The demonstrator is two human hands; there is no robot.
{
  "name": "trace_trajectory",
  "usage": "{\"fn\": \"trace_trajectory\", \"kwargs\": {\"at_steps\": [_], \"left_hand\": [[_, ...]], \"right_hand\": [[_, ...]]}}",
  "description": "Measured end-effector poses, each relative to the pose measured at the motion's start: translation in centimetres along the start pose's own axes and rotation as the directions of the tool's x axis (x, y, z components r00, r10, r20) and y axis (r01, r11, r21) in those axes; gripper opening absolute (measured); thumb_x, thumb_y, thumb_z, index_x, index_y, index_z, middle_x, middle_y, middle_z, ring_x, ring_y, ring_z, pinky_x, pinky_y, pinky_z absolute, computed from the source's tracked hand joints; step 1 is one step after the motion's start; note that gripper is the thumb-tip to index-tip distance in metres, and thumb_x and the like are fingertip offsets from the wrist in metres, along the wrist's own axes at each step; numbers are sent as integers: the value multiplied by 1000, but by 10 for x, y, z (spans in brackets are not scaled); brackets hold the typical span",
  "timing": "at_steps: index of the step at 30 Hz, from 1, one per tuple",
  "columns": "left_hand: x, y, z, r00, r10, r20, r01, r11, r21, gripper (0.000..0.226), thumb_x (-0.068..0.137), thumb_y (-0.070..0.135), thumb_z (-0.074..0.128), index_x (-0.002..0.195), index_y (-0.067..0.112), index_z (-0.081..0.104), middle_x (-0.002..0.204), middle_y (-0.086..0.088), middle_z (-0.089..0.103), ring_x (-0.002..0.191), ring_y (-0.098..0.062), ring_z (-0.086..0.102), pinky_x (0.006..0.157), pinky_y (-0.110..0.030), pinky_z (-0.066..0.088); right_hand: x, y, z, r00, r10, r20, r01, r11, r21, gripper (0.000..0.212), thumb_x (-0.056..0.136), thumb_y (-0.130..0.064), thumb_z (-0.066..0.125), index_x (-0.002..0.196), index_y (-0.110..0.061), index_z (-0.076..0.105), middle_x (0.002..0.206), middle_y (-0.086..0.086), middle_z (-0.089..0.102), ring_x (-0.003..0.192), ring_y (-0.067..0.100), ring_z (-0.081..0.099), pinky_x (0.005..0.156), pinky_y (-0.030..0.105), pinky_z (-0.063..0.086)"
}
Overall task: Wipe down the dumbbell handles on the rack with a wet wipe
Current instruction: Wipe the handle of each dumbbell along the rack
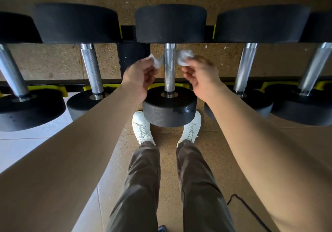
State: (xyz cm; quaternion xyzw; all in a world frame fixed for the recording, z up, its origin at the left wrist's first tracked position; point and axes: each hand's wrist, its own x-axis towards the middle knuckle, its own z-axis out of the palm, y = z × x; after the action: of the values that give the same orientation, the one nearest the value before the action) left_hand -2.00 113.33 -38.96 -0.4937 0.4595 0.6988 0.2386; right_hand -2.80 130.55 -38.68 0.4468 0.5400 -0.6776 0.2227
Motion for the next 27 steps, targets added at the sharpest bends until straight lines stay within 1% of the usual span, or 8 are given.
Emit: {"fn": "trace_trajectory", "kwargs": {"at_steps": [4, 8, 11, 15, 19, 22, 24, 27], "left_hand": [[-1, -2, -18, 999, 4, -45, -4, 1000, -4, 8, 91, 14, 65, 98, 13, 70, 77, -2, 69, 63, -11, 59, 57, -22, 47], [-4, -3, -10, 999, 53, -11, -51, 987, 151, 5, 95, 14, 67, 96, 19, 68, 92, -1, 75, 79, -10, 70, 71, -23, 55], [-7, -3, -4, 999, 32, -22, -30, 993, 113, 5, 94, 13, 65, 95, 16, 69, 81, -1, 69, 66, -10, 61, 62, -23, 51], [-10, -3, -18, 996, 28, -82, -22, 997, 71, 13, 89, 11, 57, 84, 12, 70, 66, 0, 56, 55, -12, 44, 52, -24, 39], [-13, -10, -19, 991, 120, -53, -88, 907, 412, 10, 90, 8, 68, 87, 16, 72, 74, 0, 64, 57, -9, 54, 53, -20, 44], [-12, -13, -17, 992, 128, -7, -106, 847, 521, 11, 91, 10, 69, 86, 20, 71, 72, 0, 60, 60, -10, 50, 56, -22, 39], [-15, -12, -23, 994, 108, -22, -84, 868, 489, 15, 88, 8, 65, 81, 19, 71, 67, -1, 55, 59, -12, 46, 56, -26, 35], [-20, -9, -40, 991, 111, -76, -74, 919, 387, 22, 87, 8, 56, 72, 16, 70, 63, -2, 55, 55, -13, 44, 58, -29, 37]], "right_hand": [[0, 4, 0, 999, 27, 22, -26, 1000, -3, 11, 91, -4, 67, 102, -7, 67, 82, 5, 71, 67, 12, 65, 62, 23, 53], [7, 0, -24, 989, -3, -146, 30, 984, 178, 12, 94, -5, 64, 104, -5, 69, 79, 5, 70, 65, 11, 63, 62, 21, 53], [6, 11, -19, 992, -97, -79, 89, 992, -94, 9, 92, -7, 67, 101, -8, 69, 81, 5, 71, 62, 9, 63, 58, 22, 51], [-4, 25, -4, 976, -186, 109, 216, 859, -464, 9, 91, -5, 68, 83, -11, 68, 77, 5, 71, 59, 8, 62, 54, 19, 49], [1, 18, -32, 969, -244, -44, 173, 791, -587, 23, 86, 0, 66, 72, -17, 66, 74, 6, 70, 60, 13, 62, 58, 29, 52], [5, 15, -50, 925, -345, -161, 161, 737, -656, 13, 80, -9, 66, 69, -13, 71, 69, 10, 69, 60, 16, 60, 59, 32, 47], [3, 17, -41, 942, -333, -48, 174, 602, -780, 7, 83, -12, 69, 82, -7, 75, 79, 10, 71, 69, 14, 62, 62, 28, 49], [-3, 26, -14, 974, -155, 165, 217, 432, -875, 12, 86, -17, 75, 98, -13, 73, 92, 0, 68, 82, 12, 64, 73, 23, 55]]}}
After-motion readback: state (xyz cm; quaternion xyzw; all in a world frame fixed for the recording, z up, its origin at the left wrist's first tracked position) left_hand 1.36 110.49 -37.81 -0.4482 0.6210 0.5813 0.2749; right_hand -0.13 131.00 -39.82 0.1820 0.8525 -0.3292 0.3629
